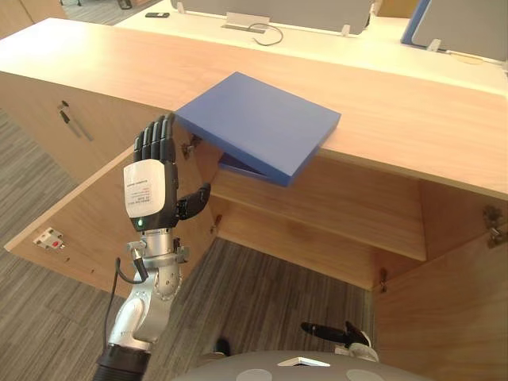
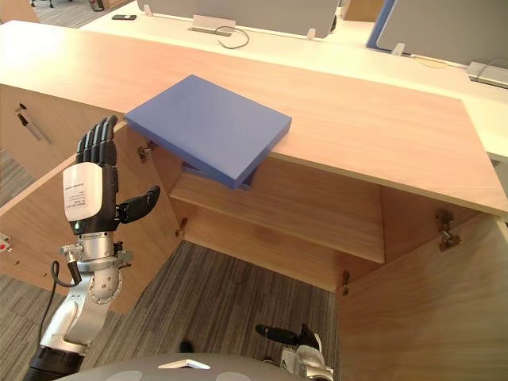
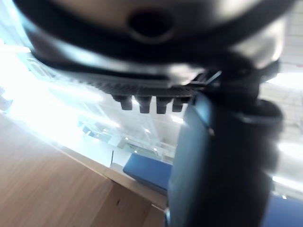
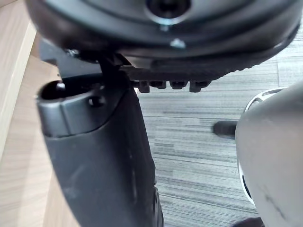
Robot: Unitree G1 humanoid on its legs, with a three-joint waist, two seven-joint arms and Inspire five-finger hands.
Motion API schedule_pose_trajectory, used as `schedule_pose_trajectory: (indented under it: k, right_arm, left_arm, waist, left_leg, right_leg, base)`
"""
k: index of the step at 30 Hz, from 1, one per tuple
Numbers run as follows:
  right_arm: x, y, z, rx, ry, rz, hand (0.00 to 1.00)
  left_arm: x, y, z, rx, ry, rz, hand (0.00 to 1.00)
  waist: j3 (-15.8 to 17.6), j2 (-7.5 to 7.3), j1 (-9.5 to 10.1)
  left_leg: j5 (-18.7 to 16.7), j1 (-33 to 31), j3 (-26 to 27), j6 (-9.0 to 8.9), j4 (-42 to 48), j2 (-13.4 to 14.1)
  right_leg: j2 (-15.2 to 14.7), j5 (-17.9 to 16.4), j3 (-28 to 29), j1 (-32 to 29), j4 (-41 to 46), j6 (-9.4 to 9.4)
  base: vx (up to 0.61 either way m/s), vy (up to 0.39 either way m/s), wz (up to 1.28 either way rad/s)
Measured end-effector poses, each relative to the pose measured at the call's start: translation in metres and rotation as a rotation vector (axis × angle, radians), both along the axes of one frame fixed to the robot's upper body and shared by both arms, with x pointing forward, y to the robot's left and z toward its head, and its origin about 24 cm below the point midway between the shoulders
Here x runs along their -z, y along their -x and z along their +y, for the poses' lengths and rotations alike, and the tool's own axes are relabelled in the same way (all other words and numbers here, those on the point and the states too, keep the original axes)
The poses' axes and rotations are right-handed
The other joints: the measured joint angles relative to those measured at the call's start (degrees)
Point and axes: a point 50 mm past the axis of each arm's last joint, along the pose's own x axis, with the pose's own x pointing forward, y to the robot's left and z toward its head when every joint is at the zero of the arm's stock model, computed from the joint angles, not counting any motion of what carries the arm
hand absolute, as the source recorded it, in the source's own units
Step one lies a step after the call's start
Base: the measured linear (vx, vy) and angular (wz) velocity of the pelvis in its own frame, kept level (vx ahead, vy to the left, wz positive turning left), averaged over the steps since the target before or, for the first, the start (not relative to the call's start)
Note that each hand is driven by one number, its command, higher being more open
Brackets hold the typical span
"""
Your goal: Walk over to the cabinet, pick up the folder, carry it to the office cabinet, place the folder inside the office cabinet, then close the office cabinet door
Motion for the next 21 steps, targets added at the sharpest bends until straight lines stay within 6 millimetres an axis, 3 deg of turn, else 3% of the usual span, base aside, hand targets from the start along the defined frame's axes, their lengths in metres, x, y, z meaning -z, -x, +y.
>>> schedule_pose_trajectory:
  k: [7, 21]
  right_arm:
    - [0.0, -0.001, -0.002, -0.01, -0.007, -0.003, 1.0]
    - [-0.001, -0.004, 0.001, -0.022, -0.027, -0.014, 1.0]
  left_arm:
    - [-0.006, -0.011, 0.008, -0.005, -0.106, 0.003, 1.0]
    - [-0.024, -0.034, 0.016, -0.012, -0.189, -0.021, 1.0]
  waist:
    - [0.2, 0.31, -0.37]
    - [-0.1, -0.56, -2.16]
  left_leg:
    - [0.4, 0.1, 0.7, -0.14, 0.0, 0.2]
    - [0.1, 0.3, 2.2, -0.48, 0.0, 0.1]
  right_leg:
    - [0.3, 0.1, 0.9, 0.1, -1.1, -0.16]
    - [0.5, 1.5, 2.2, 0.3, -3.0, -0.3]
  base:
    - [-0.05, -0.009, -0.05]
    - [0.02, 0.001, -0.06]
